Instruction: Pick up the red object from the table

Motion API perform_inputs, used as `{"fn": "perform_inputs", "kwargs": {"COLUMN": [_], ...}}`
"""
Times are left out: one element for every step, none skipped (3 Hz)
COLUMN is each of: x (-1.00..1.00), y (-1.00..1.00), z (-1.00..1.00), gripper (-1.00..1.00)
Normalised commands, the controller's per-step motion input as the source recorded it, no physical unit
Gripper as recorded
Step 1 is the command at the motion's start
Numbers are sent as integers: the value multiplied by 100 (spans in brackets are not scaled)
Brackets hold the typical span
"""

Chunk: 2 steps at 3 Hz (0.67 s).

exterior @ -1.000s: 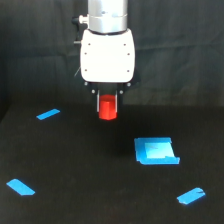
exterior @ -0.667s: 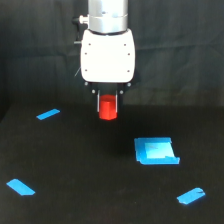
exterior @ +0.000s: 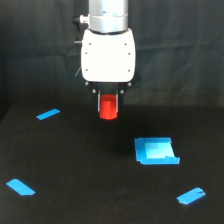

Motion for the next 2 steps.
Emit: {"fn": "perform_inputs", "kwargs": {"x": [-1,7], "y": [0,-1], "z": [0,-2], "gripper": [-98,-99]}}
